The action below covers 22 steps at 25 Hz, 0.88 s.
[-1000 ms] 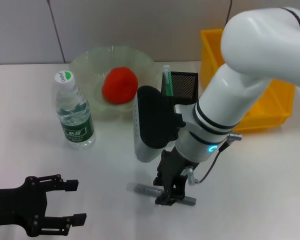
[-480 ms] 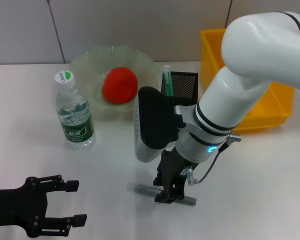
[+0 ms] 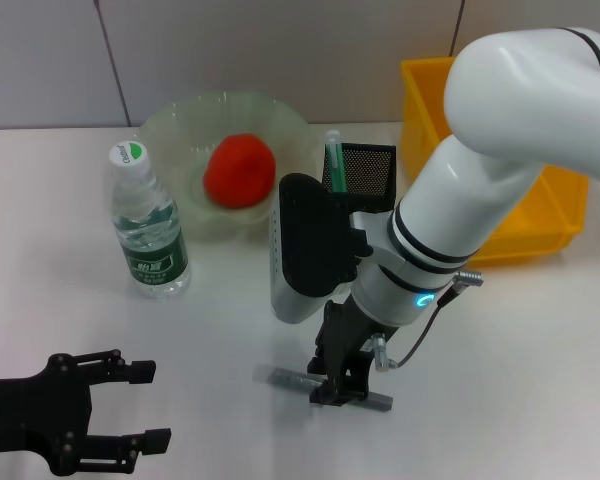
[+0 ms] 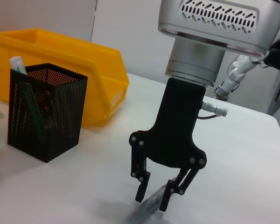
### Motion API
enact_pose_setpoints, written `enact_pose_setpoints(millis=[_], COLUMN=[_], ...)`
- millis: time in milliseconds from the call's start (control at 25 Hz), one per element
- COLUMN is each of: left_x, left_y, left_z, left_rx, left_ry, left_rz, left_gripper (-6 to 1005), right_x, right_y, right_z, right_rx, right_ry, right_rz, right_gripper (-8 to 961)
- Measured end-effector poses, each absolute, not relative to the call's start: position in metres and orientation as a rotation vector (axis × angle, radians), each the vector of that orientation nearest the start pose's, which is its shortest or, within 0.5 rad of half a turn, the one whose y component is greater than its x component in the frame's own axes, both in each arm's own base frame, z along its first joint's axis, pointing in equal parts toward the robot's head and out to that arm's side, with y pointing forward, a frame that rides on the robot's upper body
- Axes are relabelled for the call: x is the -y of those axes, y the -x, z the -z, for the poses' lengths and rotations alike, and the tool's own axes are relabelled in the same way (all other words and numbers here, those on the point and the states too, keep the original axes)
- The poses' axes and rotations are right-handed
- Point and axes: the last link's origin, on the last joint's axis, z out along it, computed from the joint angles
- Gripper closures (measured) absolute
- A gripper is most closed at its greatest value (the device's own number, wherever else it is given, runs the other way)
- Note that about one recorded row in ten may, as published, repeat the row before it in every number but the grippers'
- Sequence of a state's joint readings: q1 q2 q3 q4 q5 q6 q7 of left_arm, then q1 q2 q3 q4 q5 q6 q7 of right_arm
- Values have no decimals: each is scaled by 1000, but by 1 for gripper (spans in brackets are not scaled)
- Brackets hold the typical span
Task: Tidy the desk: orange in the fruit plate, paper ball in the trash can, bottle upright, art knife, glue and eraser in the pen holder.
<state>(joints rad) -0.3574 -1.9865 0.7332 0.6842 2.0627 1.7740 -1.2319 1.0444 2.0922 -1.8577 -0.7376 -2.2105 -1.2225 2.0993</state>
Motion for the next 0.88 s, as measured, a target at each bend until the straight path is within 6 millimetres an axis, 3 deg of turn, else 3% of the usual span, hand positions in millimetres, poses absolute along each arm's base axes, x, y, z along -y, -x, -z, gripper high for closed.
enact_pose_setpoints(millis=[560, 600, 880], left_x=[-261, -261, -261], left_y=[314, 314, 314], left_z=[-30, -30, -30], left_rx=[537, 537, 538], left_ry=[2892, 2893, 2892], left_rz=[591, 591, 592], left_gripper=[169, 169, 169], right_x=[-357, -357, -357], right_y=[-120, -119, -117], right_z=[130, 130, 129], right_rx=[28, 28, 34], right_ry=[3067, 3066, 3069], right_rz=[743, 742, 734], right_gripper=[662, 751, 788])
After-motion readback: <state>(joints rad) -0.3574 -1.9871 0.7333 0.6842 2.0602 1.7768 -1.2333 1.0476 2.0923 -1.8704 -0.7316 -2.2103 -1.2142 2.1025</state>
